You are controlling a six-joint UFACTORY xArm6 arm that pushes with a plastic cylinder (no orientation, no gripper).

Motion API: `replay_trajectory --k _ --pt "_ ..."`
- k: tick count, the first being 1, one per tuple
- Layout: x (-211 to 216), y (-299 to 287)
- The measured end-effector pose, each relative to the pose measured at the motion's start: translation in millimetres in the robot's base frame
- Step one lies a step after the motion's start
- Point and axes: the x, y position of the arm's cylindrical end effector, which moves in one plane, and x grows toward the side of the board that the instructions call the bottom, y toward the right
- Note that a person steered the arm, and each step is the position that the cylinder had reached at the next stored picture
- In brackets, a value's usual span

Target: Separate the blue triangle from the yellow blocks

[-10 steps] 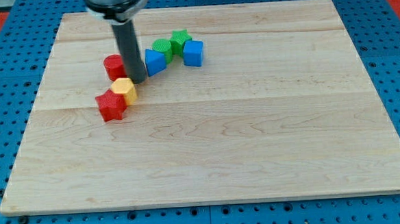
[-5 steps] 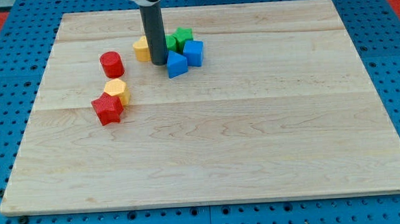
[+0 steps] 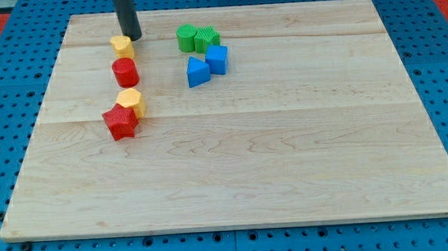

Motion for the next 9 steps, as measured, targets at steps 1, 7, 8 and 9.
replay_trajectory --k 1,7,8,9 --pt "45 8" --pt "116 15" --pt "129 93" --pt "126 147"
